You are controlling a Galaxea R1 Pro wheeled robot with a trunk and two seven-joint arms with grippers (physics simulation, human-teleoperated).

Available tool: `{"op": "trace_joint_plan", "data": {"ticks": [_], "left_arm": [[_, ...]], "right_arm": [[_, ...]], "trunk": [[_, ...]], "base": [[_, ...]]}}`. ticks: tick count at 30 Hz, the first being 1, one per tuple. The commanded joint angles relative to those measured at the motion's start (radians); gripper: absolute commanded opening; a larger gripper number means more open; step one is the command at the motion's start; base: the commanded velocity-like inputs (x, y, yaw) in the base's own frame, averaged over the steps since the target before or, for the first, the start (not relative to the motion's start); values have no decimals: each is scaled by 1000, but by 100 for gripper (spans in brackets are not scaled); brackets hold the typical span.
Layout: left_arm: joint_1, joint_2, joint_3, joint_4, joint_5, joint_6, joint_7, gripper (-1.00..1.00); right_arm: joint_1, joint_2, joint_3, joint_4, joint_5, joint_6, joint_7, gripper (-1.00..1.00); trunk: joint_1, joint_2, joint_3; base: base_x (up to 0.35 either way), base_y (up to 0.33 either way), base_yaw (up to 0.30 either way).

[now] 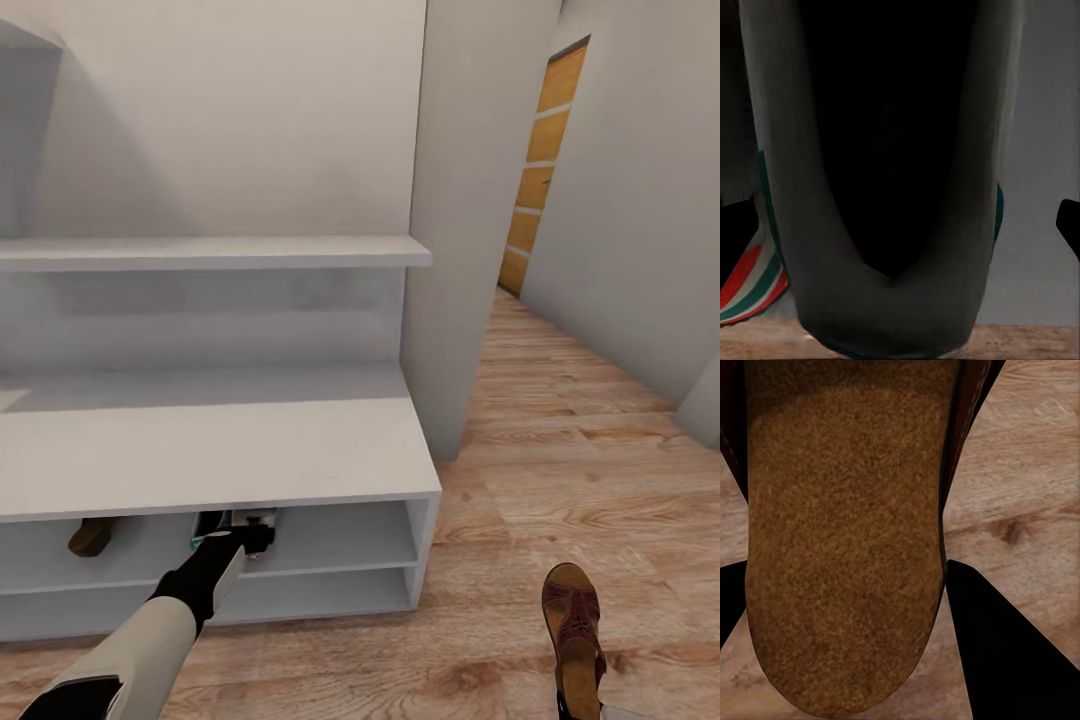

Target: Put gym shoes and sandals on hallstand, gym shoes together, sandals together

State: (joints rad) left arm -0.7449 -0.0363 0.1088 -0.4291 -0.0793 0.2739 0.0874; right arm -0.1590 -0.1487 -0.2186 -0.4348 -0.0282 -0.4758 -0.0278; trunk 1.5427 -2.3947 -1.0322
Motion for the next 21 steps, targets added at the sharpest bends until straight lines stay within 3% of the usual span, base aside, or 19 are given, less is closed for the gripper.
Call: {"op": "trace_joint_plan", "data": {"ticks": [1, 10, 21], "left_arm": [[0, 0, 6, -2, -8, 6, 0, 100], [1, 11, 6, -2, -7, 5, 0, 100], [4, 12, 5, -2, -6, 0, -1, 100]], "right_arm": [[-1, 0, 1, 1, -5, -3, 0, -100], [-1, 0, 1, 1, -5, -3, 0, -100], [-1, 0, 1, 1, -5, -3, 0, -100]], "trunk": [[0, 0, -1], [0, 0, -1], [0, 0, -1]], "base": [[0, 0, 0], [-14, 0, 0], [-297, 0, 0]]}}
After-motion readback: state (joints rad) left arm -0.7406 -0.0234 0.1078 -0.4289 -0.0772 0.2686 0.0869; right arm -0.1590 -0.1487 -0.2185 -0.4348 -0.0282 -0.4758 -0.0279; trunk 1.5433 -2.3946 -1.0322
